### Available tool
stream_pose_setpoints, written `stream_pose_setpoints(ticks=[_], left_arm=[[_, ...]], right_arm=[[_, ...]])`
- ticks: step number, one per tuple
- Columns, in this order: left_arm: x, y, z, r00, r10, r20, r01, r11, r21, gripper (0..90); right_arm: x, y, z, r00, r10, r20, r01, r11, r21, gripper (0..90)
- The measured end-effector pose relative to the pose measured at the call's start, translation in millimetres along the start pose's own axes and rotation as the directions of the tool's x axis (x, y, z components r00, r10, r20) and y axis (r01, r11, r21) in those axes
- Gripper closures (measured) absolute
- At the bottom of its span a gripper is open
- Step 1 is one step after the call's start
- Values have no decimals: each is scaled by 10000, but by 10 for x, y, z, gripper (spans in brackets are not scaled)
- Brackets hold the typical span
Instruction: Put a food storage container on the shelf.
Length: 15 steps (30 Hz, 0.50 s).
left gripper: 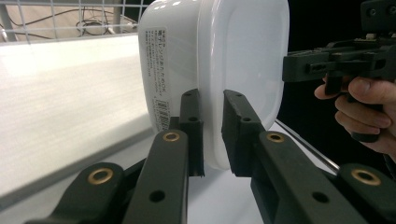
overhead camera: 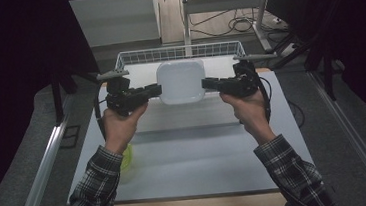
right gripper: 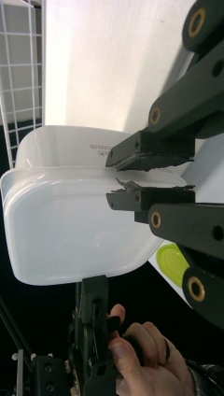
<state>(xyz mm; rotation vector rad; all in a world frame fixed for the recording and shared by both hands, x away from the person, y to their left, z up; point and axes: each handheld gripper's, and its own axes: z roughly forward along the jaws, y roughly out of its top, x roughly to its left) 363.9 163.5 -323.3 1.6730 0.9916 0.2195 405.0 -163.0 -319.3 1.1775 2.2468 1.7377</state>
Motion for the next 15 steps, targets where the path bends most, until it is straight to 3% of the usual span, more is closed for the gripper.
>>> stream_pose_setpoints(ticks=[8,15], left_arm=[[112,145,71,9998,-194,17,194,9998,-27,789],[226,182,165,9992,-359,152,359,9993,52,787]], right_arm=[[-85,200,108,9995,263,178,-264,9996,38,787],[-136,247,162,9985,398,371,-400,9992,52,786]])
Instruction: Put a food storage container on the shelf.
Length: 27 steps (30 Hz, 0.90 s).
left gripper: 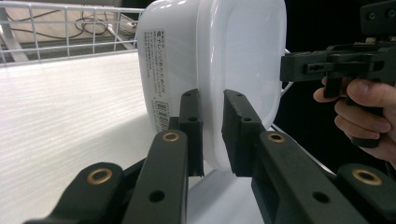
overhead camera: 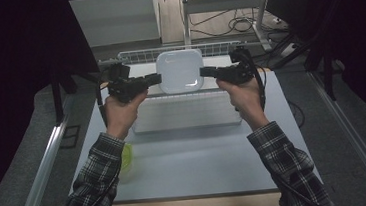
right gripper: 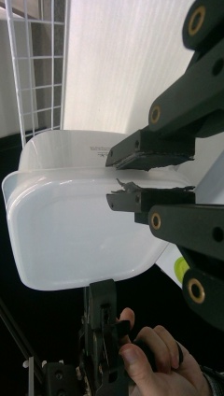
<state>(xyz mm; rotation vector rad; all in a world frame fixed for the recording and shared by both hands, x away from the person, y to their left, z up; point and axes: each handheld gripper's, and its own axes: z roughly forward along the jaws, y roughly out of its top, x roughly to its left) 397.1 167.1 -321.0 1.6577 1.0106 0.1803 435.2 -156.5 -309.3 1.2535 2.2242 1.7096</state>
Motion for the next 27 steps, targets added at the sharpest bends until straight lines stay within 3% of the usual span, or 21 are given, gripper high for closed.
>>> stream_pose_setpoints(ticks=[7,13,16,25,27], left_arm=[[69,3,52,9998,-200,61,199,9998,33,785],[69,12,67,10000,66,-5,-66,9999,77,774],[64,13,76,9997,253,-70,-252,9997,34,758],[75,37,144,9981,453,-428,-451,9990,70,636],[79,38,166,9969,542,-574,-535,9985,133,605]], right_arm=[[-40,17,46,9999,129,108,-129,9999,22,783],[-50,28,57,9998,125,132,-125,9999,7,766],[-65,26,72,9997,245,-15,-245,9996,-121,712],[-41,51,126,10000,1,80,0,9999,-169,654],[-40,51,147,9995,-152,292,155,9998,-96,648]])
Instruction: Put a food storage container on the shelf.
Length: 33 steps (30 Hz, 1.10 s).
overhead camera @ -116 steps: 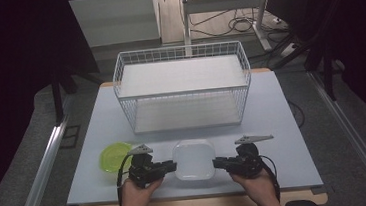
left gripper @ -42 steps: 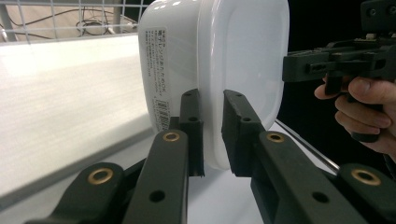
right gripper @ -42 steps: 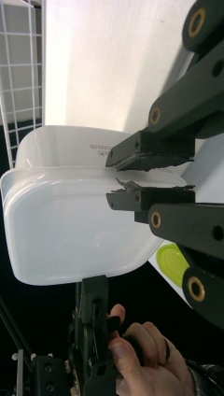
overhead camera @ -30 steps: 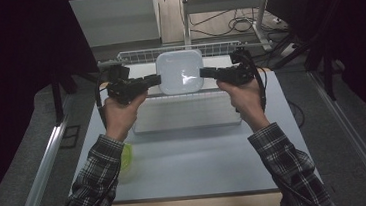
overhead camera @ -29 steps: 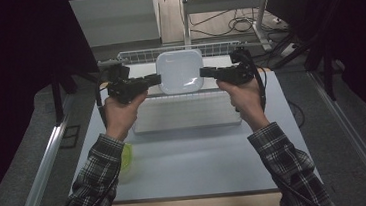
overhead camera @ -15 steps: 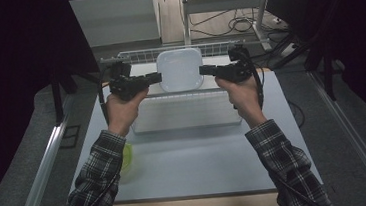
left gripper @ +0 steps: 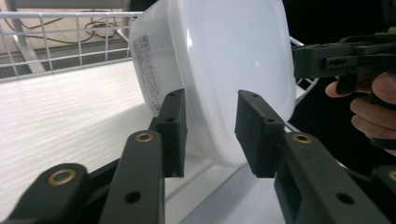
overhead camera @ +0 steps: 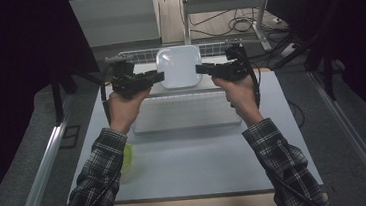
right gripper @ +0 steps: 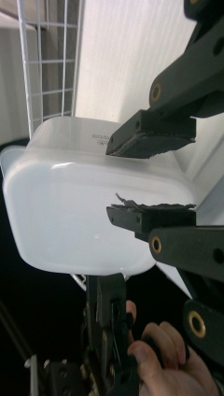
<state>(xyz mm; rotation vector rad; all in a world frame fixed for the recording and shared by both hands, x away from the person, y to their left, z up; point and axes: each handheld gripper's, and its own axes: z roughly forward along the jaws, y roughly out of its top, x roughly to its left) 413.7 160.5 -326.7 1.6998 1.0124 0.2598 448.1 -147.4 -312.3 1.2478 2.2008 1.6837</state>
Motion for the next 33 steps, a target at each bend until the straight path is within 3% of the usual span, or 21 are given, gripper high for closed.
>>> stream_pose_setpoints(ticks=[8,10,13,15,19,22,25,27,29,30,33], left_arm=[[12,11,51,9999,133,90,-133,9999,-40,558],[7,14,55,9999,137,85,-137,9999,-92,552],[13,25,58,9999,147,74,-147,9999,-59,550],[17,29,70,9988,401,-292,-400,9992,26,532],[74,19,17,9998,194,-70,-197,9990,-413,505],[62,-12,-36,9991,417,10,-416,9979,-491,528],[53,-40,-59,9982,596,-91,-599,9975,-386,589],[70,-79,-52,9976,677,-109,-680,9973,-277,655],[73,-101,-40,9982,597,-93,-599,9979,-262,666],[78,-118,-29,9981,624,-23,-624,9978,-217,677],[55,-175,2,9980,626,44,-625,9980,-109,677]], right_arm=[[-68,-13,43,9998,207,-66,-207,9998,-52,585],[-71,7,47,9995,-27,314,32,9999,-168,551],[-76,21,50,9986,-94,527,106,9997,-218,529],[-77,30,46,9975,-190,685,211,9993,-306,525],[-78,27,15,9966,-302,769,343,9980,-528,527],[-68,18,-38,9954,-509,806,558,9967,-591,624],[-36,-34,-88,9945,-755,723,791,9957,-485,789],[24,-143,-73,9915,-1218,465,1229,9922,-205,869],[54,-190,-42,9883,-1461,436,1464,9892,-40,878],[114,-281,50,9779,-2022,523,2005,9790,366,886],[142,-319,118,9717,-2247,724,2214,9739,499,886]])
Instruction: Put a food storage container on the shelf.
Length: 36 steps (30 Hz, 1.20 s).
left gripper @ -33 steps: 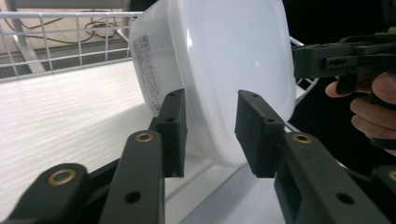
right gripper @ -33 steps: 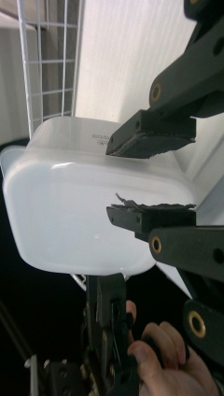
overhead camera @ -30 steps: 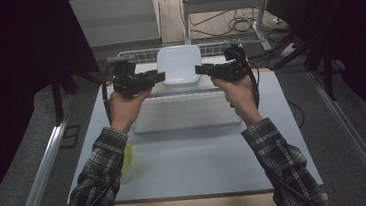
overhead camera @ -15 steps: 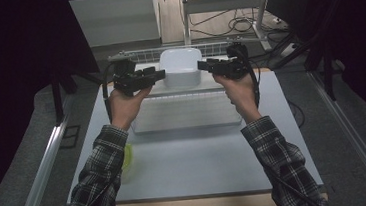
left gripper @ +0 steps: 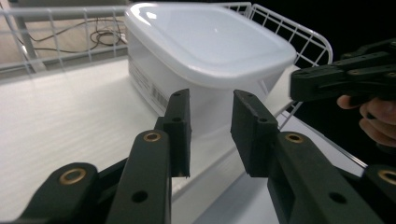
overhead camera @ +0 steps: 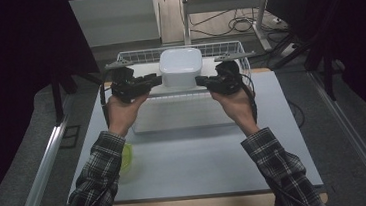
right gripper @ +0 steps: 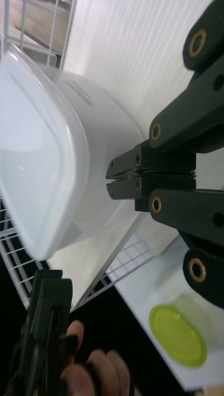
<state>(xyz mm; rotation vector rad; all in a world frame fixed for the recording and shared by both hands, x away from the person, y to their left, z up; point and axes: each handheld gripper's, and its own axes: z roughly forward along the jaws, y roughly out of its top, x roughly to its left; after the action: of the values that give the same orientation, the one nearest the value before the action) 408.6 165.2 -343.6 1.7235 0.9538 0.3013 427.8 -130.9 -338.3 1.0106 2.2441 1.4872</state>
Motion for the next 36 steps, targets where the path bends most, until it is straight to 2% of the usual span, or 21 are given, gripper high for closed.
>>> stream_pose_setpoints(ticks=[4,8,11,15,20,24,25,26,32,36], left_arm=[[-28,-49,2,9999,134,33,-134,9999,91,668],[-39,-78,11,9999,46,114,-48,9999,101,661],[-66,-106,2,9997,125,224,-128,9999,102,647],[-151,-174,-42,9988,378,324,-382,9992,123,616],[-284,-344,-113,9950,953,285,-962,9949,314,514],[-373,-514,-168,9920,1262,-14,-1261,9911,431,414],[-396,-580,-188,9917,1281,-49,-1277,9907,472,373],[-396,-580,-188,9917,1281,-49,-1277,9907,472,361],[-465,-852,-274,9881,1529,-160,-1513,9857,740,301],[-503,-1039,-359,9910,1335,-111,-1325,9889,676,241]], right_arm=[[-37,-5,43,9999,139,101,-138,9999,-85,887],[-85,-6,32,9992,352,173,-350,9993,-95,886],[-121,-24,5,9982,583,-119,-585,9981,-203,879],[-89,-62,-33,9981,521,-319,-528,9984,-213,851],[19,-228,-104,9983,130,-568,-137,9998,-122,692],[77,-402,-149,9981,-55,-619,55,10000,-7,574],[96,-490,-170,9981,-151,-605,153,9999,28,516],[96,-490,-170,9981,-151,-605,153,9999,28,516],[157,-726,-265,9973,-502,-533,510,9986,135,392],[180,-875,-353,9973,-484,-549,490,9987,102,330]])
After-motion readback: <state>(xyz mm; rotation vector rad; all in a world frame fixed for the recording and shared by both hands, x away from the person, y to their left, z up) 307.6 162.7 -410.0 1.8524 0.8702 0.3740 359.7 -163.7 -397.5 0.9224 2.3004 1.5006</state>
